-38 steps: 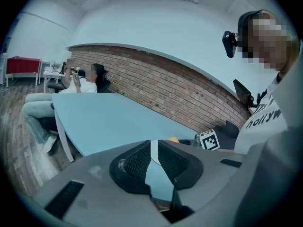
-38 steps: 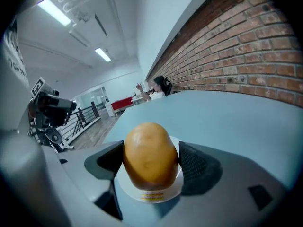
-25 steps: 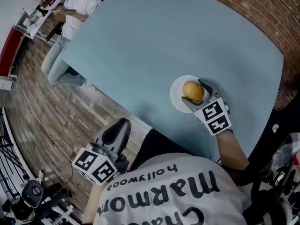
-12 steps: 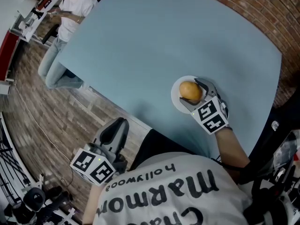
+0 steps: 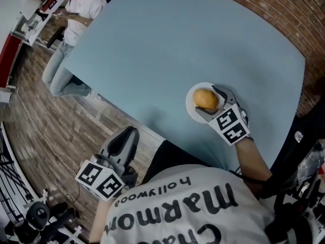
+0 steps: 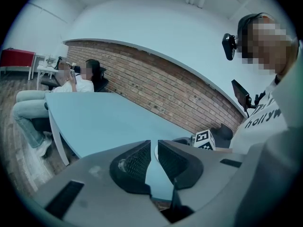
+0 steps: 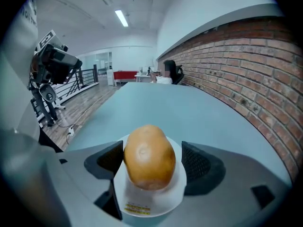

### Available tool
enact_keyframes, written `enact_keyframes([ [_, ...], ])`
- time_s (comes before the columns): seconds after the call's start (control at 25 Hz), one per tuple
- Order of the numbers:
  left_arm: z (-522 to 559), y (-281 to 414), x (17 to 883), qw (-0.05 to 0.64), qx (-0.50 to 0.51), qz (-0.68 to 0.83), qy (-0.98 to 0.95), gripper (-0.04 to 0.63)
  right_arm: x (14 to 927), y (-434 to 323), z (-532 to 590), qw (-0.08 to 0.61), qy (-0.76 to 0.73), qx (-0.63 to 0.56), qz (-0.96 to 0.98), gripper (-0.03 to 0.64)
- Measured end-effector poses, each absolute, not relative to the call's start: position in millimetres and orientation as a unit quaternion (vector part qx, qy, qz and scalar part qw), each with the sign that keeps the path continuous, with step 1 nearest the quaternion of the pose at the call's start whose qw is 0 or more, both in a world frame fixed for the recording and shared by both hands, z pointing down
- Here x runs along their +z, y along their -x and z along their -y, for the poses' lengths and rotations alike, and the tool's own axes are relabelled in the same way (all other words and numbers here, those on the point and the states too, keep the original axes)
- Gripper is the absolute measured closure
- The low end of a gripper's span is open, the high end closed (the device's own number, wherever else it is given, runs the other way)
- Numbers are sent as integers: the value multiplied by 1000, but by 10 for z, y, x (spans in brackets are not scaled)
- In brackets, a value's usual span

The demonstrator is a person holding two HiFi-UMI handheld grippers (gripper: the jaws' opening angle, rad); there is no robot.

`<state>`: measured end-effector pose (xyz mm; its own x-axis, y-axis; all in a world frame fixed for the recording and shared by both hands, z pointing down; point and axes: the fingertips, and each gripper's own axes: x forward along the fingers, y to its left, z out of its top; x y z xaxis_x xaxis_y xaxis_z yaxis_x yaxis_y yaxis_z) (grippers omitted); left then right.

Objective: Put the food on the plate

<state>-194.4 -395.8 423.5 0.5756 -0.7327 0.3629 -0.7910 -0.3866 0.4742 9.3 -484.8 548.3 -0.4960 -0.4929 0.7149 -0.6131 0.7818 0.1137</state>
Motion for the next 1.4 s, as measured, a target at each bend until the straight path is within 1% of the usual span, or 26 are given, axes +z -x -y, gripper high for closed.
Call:
enact_keyframes([
  [0.12, 3978, 1876, 4232, 306, 44, 453, -836, 546, 5315, -135, 4909, 352, -343, 73, 868, 247],
  [0.32, 3894, 1691, 4186, 299, 36, 441, -845, 546, 4788, -261, 4794, 254, -372, 80, 889, 249],
  [0.48, 3836, 1396, 4068, 280, 20, 440, -853, 546, 4500, -417, 4498, 223, -361, 90, 901, 252],
  [0.52, 3821, 1317, 4012, 270, 14, 442, -856, 546, 4442, -471, 4420, 221, -363, 84, 901, 270],
  [0.56, 3800, 1247, 3946, 257, 8, 443, -859, 547, 4374, -528, 4346, 220, -368, 74, 900, 335],
  [0.64, 3748, 1133, 3819, 232, 1, 445, -865, 552, 4229, -628, 4227, 210, -380, 56, 899, 528],
  [0.68, 3722, 1086, 3770, 222, 0, 444, -868, 555, 4168, -660, 4175, 203, -382, 54, 900, 560],
  [0.72, 3696, 1047, 3730, 214, 0, 442, -871, 555, 4119, -676, 4124, 196, -382, 57, 902, 571],
  [0.88, 3579, 974, 3625, 201, -6, 426, -882, 555, 3948, -684, 3921, 171, -384, 66, 905, 575],
  [1.04, 3521, 907, 3541, 197, -10, 395, -897, 557, 3814, -787, 3735, 163, -414, 64, 893, 583],
  [1.16, 3452, 872, 3482, 203, -15, 379, -903, 556, 3767, -842, 3587, 148, -430, 89, 886, 586],
  [1.4, 3304, 1004, 3441, 204, -19, 360, -910, 557, 3710, -780, 3380, 139, -453, 99, 875, 594],
])
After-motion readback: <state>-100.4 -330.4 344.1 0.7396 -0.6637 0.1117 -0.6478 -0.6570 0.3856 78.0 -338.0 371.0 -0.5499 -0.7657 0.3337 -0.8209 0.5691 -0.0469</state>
